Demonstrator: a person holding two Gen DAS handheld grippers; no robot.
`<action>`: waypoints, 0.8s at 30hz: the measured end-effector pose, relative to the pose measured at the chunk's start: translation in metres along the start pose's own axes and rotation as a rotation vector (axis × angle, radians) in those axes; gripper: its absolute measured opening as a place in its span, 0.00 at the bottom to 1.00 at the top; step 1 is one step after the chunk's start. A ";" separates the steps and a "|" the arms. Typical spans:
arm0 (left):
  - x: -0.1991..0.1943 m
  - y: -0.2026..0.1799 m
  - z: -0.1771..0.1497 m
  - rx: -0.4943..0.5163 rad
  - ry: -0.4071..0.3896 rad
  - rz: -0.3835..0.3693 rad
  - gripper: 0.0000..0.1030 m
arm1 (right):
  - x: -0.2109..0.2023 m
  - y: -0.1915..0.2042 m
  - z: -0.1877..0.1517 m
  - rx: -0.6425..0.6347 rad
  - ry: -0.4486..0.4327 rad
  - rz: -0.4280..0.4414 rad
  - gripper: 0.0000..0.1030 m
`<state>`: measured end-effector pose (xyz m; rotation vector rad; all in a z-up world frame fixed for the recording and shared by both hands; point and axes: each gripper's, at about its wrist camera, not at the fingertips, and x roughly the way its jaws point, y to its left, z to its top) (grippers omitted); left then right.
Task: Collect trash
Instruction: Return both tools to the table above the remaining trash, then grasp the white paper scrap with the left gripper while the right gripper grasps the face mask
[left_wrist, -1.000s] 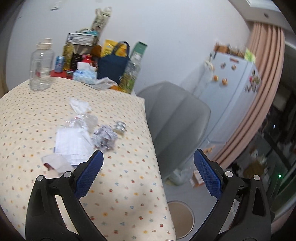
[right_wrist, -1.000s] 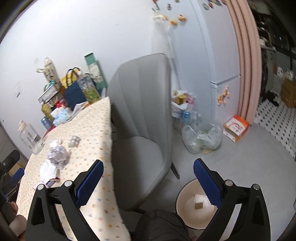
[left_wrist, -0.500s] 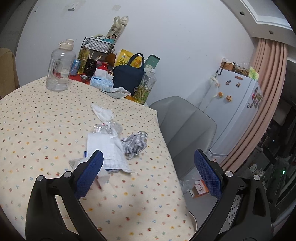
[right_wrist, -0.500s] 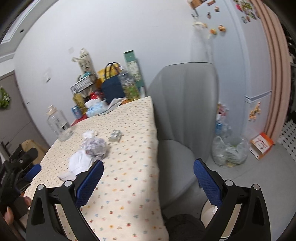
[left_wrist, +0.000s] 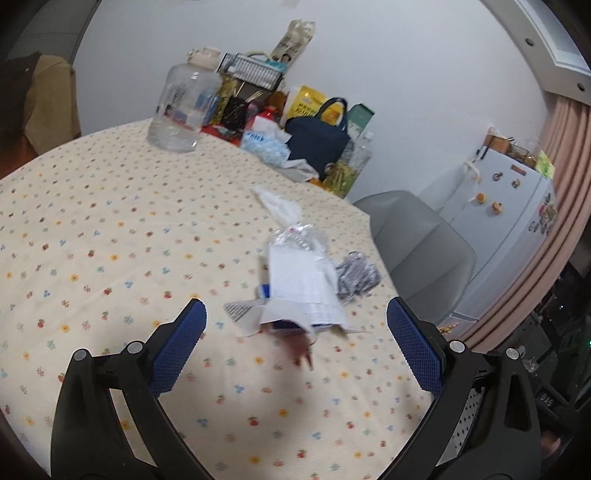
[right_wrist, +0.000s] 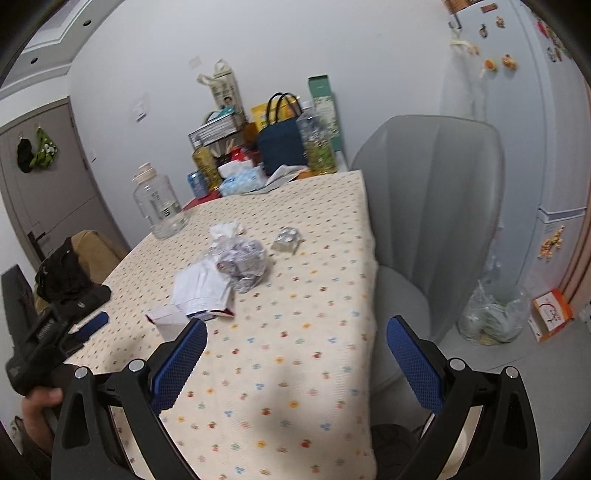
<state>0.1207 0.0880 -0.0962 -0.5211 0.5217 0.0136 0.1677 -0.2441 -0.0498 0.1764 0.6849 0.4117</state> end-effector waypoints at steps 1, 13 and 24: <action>0.003 0.003 -0.001 -0.008 0.016 0.009 0.94 | 0.003 0.002 0.000 -0.003 0.011 0.006 0.93; 0.045 0.009 -0.009 -0.023 0.128 0.043 0.94 | 0.031 0.011 -0.003 -0.043 0.090 0.051 0.87; 0.079 -0.002 -0.005 0.047 0.225 0.092 0.67 | 0.031 -0.003 -0.002 0.021 0.101 0.041 0.83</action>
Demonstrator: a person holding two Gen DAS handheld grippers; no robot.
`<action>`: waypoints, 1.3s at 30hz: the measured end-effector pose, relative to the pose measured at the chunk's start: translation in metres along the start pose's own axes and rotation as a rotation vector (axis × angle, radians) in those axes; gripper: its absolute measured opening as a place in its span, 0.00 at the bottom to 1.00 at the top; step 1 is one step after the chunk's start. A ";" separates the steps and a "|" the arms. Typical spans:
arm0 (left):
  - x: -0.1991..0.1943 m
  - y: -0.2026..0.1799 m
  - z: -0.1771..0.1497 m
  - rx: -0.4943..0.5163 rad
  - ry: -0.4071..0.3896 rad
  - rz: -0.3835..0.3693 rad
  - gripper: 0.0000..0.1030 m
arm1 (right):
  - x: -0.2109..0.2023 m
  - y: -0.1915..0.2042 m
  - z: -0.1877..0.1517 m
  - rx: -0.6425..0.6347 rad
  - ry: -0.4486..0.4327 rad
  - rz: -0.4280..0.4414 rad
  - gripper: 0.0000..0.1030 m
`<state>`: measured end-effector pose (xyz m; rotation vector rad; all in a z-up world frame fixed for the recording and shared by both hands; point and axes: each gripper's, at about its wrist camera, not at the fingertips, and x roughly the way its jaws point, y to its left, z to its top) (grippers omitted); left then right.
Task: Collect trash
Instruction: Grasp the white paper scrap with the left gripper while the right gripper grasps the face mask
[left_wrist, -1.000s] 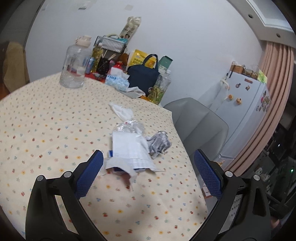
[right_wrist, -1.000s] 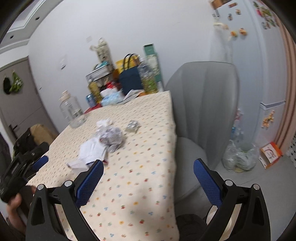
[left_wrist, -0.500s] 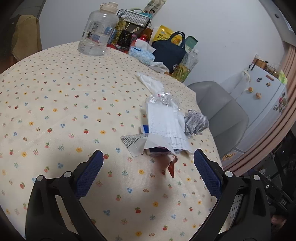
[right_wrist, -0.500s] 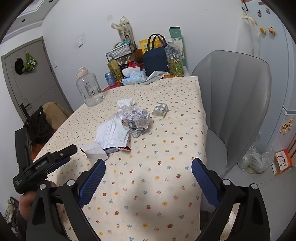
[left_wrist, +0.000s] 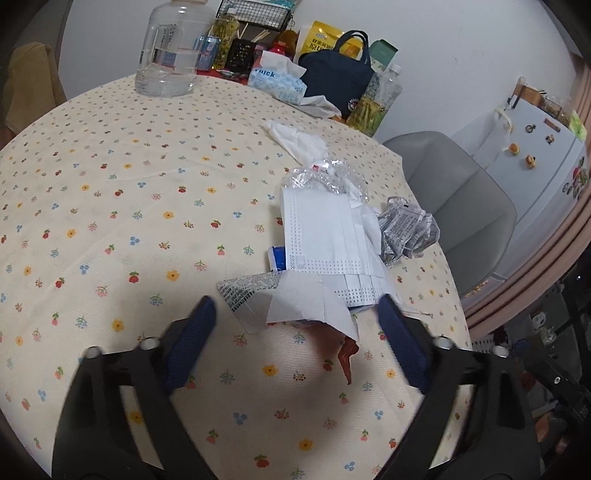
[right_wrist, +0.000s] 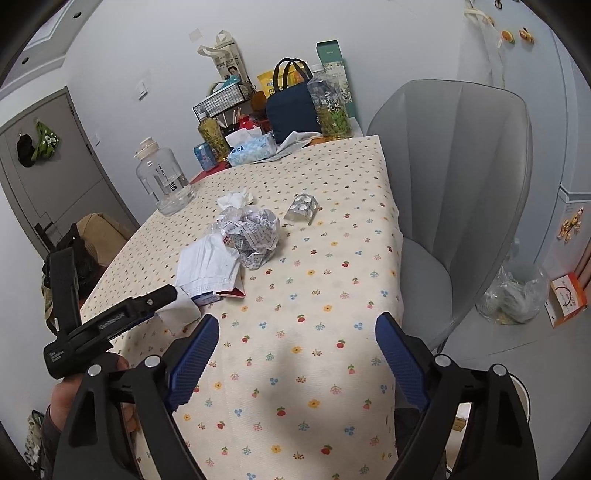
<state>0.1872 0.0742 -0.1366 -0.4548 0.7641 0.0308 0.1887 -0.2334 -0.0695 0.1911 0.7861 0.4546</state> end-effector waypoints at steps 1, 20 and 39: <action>0.002 0.000 0.000 0.002 0.018 -0.002 0.62 | 0.000 0.001 0.000 -0.001 0.001 0.001 0.83; -0.058 0.043 0.007 -0.052 -0.118 -0.033 0.16 | 0.066 0.091 0.024 -0.195 0.105 0.106 0.75; -0.074 0.075 0.006 -0.119 -0.157 0.002 0.16 | 0.136 0.147 0.041 -0.322 0.176 -0.032 0.07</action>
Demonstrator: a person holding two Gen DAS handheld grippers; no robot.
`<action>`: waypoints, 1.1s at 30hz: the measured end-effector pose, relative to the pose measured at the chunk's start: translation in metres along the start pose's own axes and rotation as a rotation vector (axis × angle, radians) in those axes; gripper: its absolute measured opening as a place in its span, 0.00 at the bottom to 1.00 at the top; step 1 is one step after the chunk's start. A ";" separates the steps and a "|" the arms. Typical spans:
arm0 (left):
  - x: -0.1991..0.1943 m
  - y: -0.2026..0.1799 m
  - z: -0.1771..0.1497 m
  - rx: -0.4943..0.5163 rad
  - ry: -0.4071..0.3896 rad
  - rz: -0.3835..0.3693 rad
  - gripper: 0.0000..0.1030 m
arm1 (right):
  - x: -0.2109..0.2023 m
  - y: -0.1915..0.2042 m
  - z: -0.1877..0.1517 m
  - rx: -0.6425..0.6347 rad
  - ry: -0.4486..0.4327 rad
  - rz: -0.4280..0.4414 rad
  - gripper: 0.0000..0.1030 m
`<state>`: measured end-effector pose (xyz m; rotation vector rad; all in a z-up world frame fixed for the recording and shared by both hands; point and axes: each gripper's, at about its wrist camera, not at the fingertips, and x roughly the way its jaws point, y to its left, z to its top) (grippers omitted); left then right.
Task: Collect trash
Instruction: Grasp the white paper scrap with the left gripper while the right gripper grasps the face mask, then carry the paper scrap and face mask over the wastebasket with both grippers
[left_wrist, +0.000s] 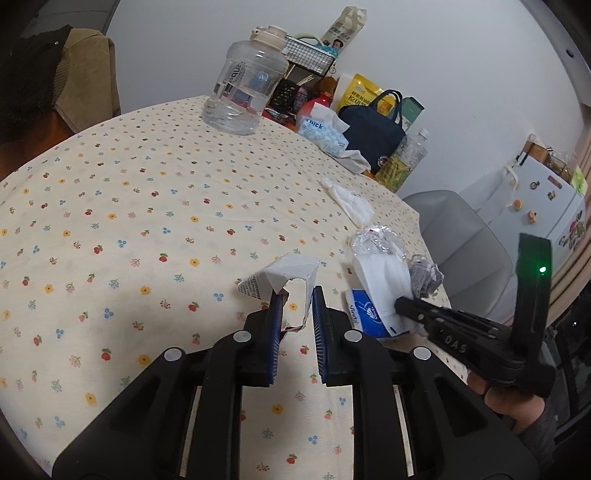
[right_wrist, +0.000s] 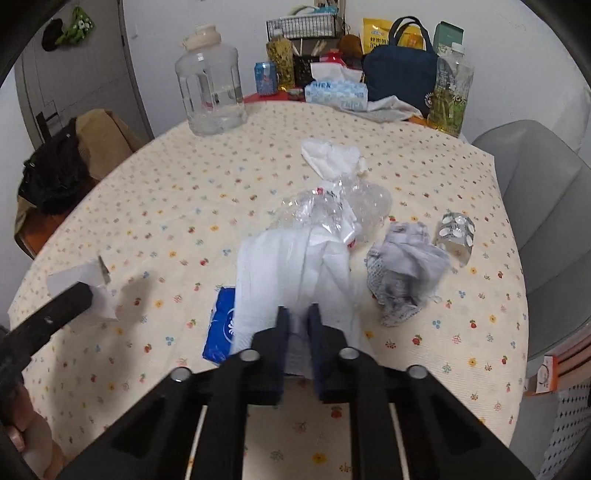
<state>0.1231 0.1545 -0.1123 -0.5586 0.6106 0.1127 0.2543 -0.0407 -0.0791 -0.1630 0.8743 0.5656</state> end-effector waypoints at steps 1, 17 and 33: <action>-0.001 -0.003 -0.001 0.005 -0.001 -0.005 0.16 | -0.007 -0.002 0.001 0.008 -0.023 -0.001 0.06; -0.004 -0.076 -0.014 0.113 0.019 -0.115 0.16 | -0.107 -0.055 -0.029 0.182 -0.171 0.153 0.06; 0.028 -0.175 -0.047 0.313 0.116 -0.215 0.16 | -0.146 -0.186 -0.127 0.463 -0.175 -0.041 0.06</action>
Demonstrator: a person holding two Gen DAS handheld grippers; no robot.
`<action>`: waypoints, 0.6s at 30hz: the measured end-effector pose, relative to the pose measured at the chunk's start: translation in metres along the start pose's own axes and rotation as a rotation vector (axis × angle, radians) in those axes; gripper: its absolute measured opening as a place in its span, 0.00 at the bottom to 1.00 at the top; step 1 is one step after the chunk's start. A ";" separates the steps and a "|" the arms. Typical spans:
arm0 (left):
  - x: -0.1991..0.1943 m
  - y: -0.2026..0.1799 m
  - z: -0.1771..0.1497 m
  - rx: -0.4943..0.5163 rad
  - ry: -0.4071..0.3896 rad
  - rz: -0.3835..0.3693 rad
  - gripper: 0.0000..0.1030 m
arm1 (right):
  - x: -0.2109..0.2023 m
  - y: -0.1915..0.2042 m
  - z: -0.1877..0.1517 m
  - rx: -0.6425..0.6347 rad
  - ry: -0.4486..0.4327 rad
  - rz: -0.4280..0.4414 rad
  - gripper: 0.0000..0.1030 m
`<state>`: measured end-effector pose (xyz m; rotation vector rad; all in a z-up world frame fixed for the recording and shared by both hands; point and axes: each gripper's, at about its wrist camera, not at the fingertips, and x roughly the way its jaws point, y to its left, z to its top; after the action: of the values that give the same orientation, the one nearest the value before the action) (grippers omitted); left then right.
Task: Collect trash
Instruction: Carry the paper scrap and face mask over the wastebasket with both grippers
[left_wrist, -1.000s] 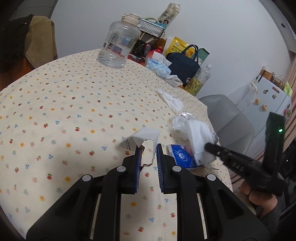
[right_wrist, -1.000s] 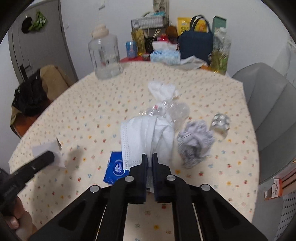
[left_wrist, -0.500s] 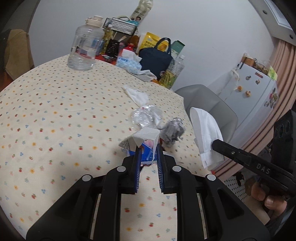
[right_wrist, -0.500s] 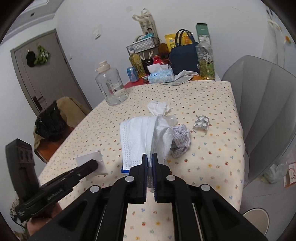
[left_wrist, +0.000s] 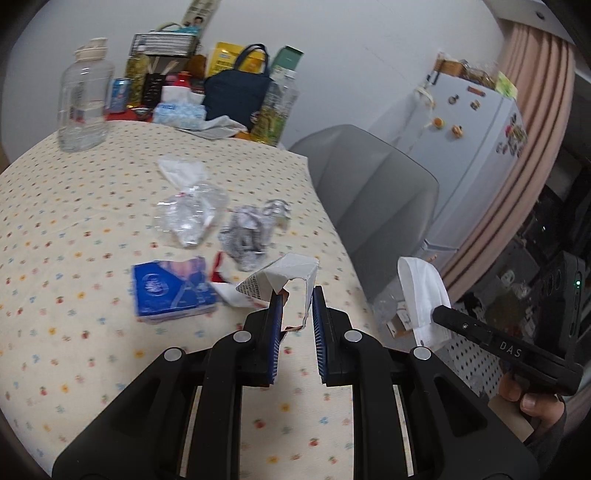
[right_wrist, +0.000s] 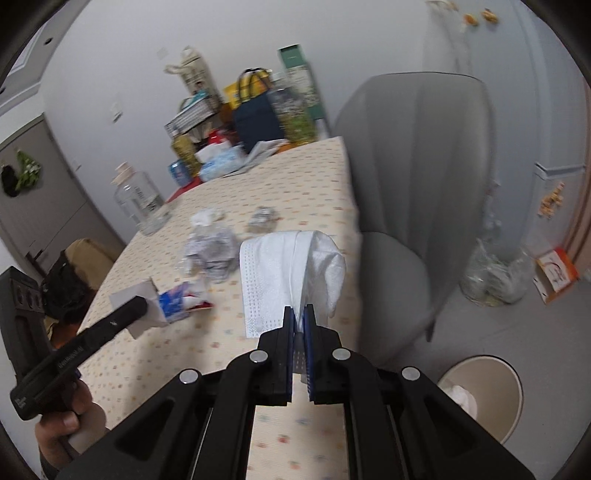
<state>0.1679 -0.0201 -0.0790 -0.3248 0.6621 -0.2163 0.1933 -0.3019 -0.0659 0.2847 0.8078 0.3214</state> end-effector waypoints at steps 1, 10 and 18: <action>0.005 -0.007 0.000 0.014 0.009 -0.011 0.16 | -0.003 -0.010 -0.001 0.015 -0.004 -0.012 0.06; 0.043 -0.076 0.002 0.118 0.062 -0.091 0.16 | -0.022 -0.066 -0.010 0.088 -0.032 -0.084 0.06; 0.079 -0.130 -0.005 0.191 0.128 -0.158 0.16 | -0.031 -0.115 -0.023 0.175 -0.026 -0.137 0.07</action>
<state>0.2133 -0.1656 -0.0801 -0.1801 0.7369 -0.4508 0.1758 -0.4160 -0.1034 0.3948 0.8271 0.1184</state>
